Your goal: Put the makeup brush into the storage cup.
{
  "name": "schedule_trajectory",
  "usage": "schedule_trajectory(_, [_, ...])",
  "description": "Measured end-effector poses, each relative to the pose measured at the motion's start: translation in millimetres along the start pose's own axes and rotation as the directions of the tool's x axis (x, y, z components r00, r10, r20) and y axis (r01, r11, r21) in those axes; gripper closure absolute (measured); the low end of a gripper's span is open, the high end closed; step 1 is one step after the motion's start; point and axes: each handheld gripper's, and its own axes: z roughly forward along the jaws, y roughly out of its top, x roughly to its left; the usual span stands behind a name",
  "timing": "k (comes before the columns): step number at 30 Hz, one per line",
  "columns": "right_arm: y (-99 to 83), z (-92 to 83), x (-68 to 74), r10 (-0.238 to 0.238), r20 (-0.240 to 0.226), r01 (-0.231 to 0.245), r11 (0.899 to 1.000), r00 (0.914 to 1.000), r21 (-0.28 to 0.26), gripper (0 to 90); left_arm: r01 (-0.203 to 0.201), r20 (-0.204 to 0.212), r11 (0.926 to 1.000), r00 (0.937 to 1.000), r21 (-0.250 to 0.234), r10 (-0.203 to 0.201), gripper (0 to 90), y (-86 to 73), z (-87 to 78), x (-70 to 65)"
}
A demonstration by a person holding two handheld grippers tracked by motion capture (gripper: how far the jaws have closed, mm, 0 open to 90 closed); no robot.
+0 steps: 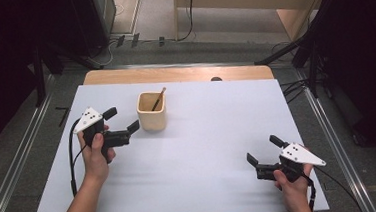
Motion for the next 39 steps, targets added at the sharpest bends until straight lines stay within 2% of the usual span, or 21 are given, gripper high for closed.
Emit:
schedule_trajectory(9, [0.1, 0.3, 0.6, -0.002, 0.0, 0.002, 1.0, 1.0, 0.0, 0.0, 0.007, 0.003, 0.9998, 1.0, -0.02, -0.007, 0.0, -13.9, -21.9, -5.2])
schedule_trajectory(17, [0.1, 0.6, 1.0, -0.003, 0.001, 0.003, 1.0, 1.0, 0.0, 0.0, -0.014, -0.011, 0.9996, 0.9999, -0.024, 0.013, 0.0, -26.1, -39.7, -10.4])
schedule_trajectory(26, [0.2, 0.8, 1.9, -0.003, 0.002, 0.003, 1.0, 1.0, 0.001, 0.0, -0.038, -0.018, 0.9992, 0.9991, -0.011, 0.038, 0.0, -39.3, -57.3, -17.4])
schedule_trajectory(31, [0.5, 0.0, 1.8, -0.001, 0.003, 0.001, 1.0, 1.0, -0.002, 0.0, -0.035, -0.017, 0.9993, 0.9992, -0.013, 0.035, 0.0, -45.1, -66.8, -19.3])
schedule_trajectory(36, [0.5, -0.3, 1.6, -0.003, 0.002, 0.003, 1.0, 1.0, -0.003, 0.0, -0.055, -0.024, 0.9985, 0.9982, -0.007, 0.055, 0.0, -49.6, -75.7, -20.5])
schedule_trajectory(39, [0.8, -1.1, 1.3, -0.002, 0.004, 0.002, 1.0, 1.0, -0.006, 0.0, -0.048, -0.028, 0.9988, 0.9985, -0.006, 0.048, 0.0, -53.0, -81.4, -20.3])
